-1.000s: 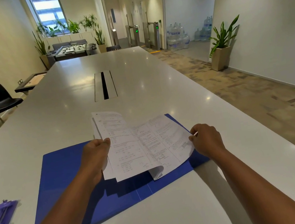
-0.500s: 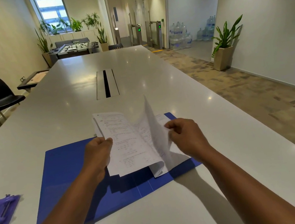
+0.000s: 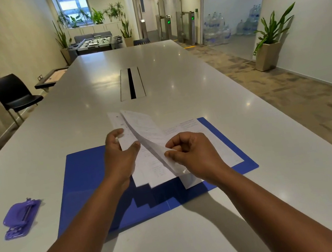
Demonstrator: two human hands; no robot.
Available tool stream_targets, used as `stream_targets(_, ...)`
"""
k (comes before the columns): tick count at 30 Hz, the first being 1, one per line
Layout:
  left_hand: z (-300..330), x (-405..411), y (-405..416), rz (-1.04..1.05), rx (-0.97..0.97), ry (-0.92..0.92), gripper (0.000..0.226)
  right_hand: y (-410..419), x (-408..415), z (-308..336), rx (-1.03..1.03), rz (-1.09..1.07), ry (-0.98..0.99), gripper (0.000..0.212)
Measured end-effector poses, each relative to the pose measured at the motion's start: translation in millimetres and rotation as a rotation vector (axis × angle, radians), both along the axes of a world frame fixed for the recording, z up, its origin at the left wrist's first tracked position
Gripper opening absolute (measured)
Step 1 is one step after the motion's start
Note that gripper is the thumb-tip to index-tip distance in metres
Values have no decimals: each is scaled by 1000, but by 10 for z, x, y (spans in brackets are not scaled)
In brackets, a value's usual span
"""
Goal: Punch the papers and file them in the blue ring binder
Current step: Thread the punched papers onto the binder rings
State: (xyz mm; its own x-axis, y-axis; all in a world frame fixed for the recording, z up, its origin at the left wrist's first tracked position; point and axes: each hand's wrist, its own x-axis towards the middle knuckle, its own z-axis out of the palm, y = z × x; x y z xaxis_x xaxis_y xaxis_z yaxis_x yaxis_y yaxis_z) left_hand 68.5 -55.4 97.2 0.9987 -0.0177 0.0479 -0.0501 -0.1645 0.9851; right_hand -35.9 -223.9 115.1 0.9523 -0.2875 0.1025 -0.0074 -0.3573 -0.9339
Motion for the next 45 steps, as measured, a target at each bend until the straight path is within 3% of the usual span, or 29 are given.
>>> stream_targets(2,33,-6,-16,-13,-3,23,19,9,11,-33,1,28,6,10)
stream_targets(5,64,-5,-59,-17,-17,155,56,22,-2,-52,13,106,6,13)
stream_targets(9,-12,65,-81,10,4,162,28,-56,-64,-44,129,191,6,11)
stream_targets(11,-41,100,-62,13,-2,175,24,-170,-68,-109,127,122,2,11)
stream_targets(13,-64,130,-42,5,-38,187,23,-369,-31,-269,-134,-50,41,12)
stream_targets(16,-79,142,-32,6,-63,184,22,-770,-19,-558,-552,-288,258,38)
stream_targets(20,-80,128,-49,24,-92,158,23,-1179,-105,-830,-728,-404,579,60)
stream_targets(22,-89,140,-62,18,-122,169,22,-1279,-120,-889,-761,-429,640,62)
stream_targets(33,-162,168,-83,-27,-114,184,25,-1407,-12,-939,-457,-379,594,49)
stream_targets(38,-179,174,-34,-36,-28,131,30,-1390,36,-831,-183,-536,340,29)
stream_targets(41,-175,167,-16,-27,-13,132,28,-1418,29,-740,-147,-593,279,18)
stream_targets(45,-158,161,-6,0,-9,116,30,-1407,-5,-669,-182,-551,285,19)
